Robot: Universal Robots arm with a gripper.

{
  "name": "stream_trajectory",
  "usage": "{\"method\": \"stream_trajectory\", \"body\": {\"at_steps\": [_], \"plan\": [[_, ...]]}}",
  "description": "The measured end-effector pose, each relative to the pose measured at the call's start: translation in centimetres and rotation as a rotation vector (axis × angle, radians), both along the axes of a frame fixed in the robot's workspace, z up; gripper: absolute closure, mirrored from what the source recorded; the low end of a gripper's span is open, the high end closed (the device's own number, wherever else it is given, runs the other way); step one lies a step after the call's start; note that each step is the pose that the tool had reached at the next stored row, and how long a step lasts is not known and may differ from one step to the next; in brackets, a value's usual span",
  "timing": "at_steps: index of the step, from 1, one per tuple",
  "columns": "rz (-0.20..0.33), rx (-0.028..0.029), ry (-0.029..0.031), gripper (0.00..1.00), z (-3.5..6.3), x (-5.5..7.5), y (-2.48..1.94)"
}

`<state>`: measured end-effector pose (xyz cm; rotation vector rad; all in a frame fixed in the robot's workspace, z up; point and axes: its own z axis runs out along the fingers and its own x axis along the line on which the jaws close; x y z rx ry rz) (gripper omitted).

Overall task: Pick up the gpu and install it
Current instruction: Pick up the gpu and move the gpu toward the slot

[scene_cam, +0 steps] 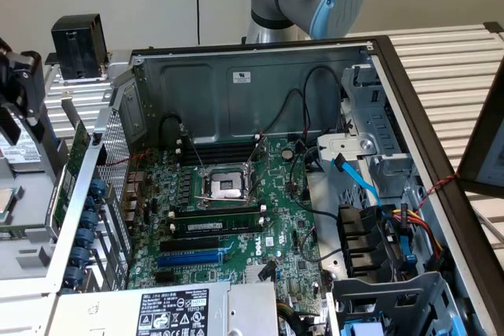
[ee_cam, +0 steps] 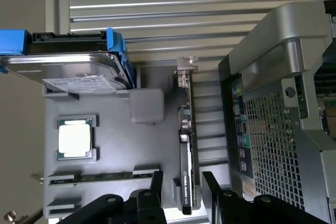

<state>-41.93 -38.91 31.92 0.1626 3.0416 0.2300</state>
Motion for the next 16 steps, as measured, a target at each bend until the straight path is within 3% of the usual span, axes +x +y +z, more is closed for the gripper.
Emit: {"method": "stream_trajectory", "body": {"at_steps": [4,6,9,16], "plan": [[0.0,-0.0031,0.0001,0.57,-0.7,0.0,0.16],[0.0,-0.011,0.0002,0.57,-0.95,0.0,0.18],[0.001,-0.0298,0.0,0.57,-1.2,0.0,0.18],[0.0,-0.0306,-0.0201,0.57,-2.01,0.1,0.14]]}}
